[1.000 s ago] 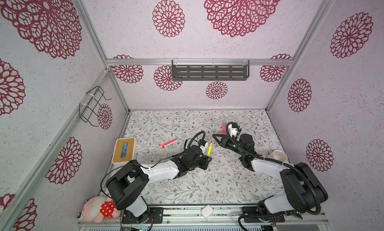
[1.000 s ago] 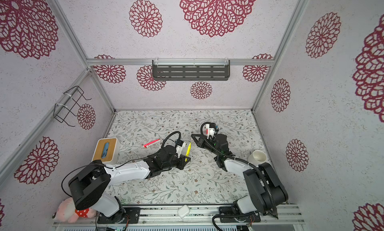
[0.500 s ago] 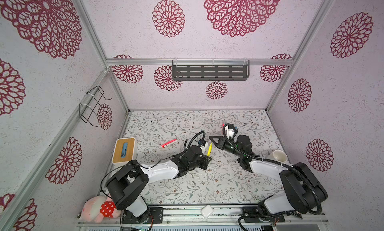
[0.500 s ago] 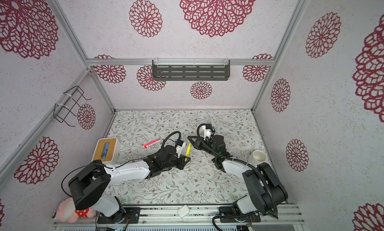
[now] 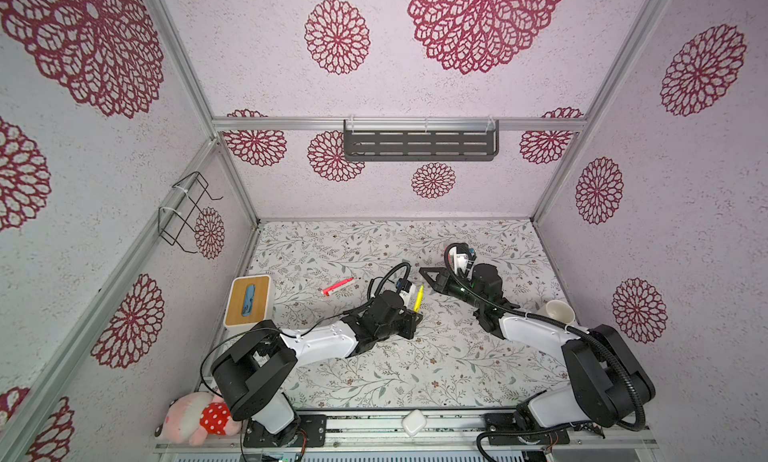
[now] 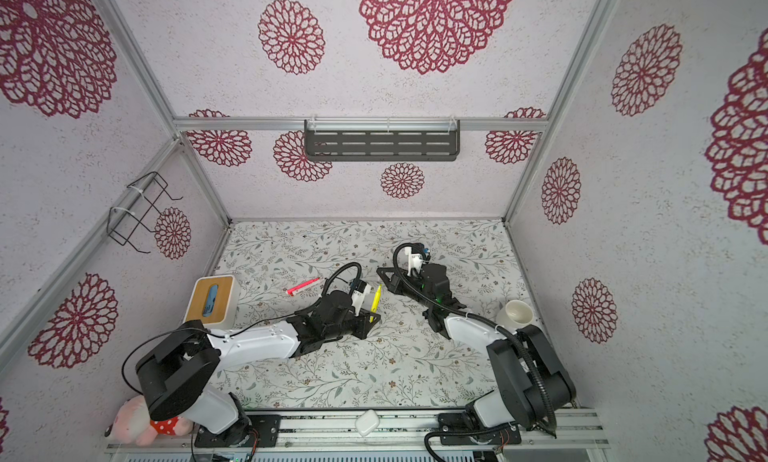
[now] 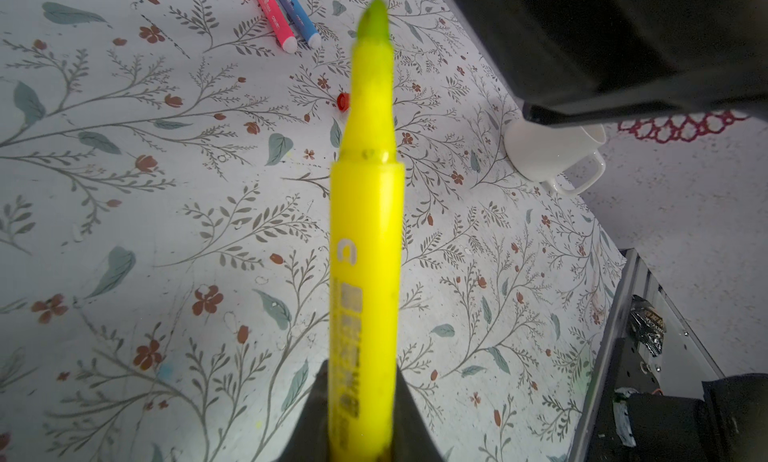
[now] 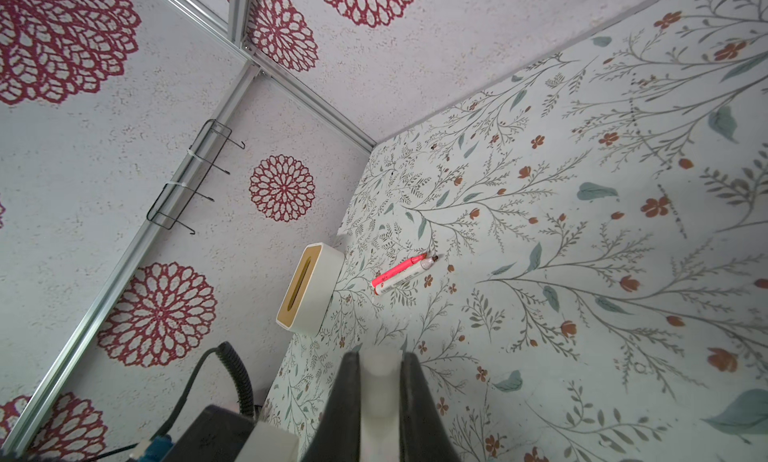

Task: Insert the pens into the pen caps
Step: 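Carry the clear cap over the yellow highlighter tip with the right gripper, then lower the clear cap onto the highlighter tip held by the left gripper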

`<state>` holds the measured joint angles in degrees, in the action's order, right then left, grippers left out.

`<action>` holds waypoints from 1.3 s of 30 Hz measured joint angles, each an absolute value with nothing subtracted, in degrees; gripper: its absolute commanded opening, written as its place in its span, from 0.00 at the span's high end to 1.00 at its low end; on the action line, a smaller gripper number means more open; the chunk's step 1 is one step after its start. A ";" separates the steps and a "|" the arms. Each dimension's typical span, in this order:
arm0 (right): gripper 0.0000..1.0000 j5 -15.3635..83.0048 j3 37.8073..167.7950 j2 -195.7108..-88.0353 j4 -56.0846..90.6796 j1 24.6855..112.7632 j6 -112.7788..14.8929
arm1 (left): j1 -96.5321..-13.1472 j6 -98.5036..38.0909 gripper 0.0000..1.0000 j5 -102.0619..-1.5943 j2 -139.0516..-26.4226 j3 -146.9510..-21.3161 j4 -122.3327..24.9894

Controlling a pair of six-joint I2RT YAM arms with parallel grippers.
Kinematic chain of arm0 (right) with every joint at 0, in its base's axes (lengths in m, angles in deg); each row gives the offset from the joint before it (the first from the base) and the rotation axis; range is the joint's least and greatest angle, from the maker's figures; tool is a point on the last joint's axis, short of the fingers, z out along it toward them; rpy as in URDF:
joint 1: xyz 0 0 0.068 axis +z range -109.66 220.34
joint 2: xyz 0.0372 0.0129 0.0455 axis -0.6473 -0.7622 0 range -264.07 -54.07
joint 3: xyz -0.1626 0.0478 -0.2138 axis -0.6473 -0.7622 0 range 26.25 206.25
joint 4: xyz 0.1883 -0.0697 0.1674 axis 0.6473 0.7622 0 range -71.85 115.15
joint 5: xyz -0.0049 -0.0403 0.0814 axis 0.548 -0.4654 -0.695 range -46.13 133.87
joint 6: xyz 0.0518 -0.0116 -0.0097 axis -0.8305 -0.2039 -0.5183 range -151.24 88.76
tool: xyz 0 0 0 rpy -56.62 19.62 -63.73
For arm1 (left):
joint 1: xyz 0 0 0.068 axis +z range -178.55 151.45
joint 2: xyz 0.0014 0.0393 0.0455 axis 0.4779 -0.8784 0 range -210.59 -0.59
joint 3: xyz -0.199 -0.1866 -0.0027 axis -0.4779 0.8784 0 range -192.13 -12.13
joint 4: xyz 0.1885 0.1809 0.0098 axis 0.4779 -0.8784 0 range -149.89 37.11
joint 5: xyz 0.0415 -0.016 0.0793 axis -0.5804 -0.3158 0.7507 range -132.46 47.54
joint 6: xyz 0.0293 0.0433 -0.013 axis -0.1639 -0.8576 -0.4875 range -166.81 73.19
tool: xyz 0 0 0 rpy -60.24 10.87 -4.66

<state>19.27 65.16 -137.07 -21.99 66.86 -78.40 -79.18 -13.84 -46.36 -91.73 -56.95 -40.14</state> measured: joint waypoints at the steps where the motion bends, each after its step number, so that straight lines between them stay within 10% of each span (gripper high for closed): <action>1: 0.95 19.45 65.16 -137.07 -21.80 66.82 -78.33 | -79.18 -13.86 1.00 -46.29 -91.60 -56.86 -40.16; 39: 0.96 19.08 62.21 -134.98 -23.26 67.15 -78.36 | -79.18 -14.21 1.00 -46.01 -91.22 -56.75 -40.55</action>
<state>19.08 62.21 -134.98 -23.26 67.15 -78.36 -79.18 -14.21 -46.01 -91.22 -56.75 -40.55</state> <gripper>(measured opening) 0.150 0.183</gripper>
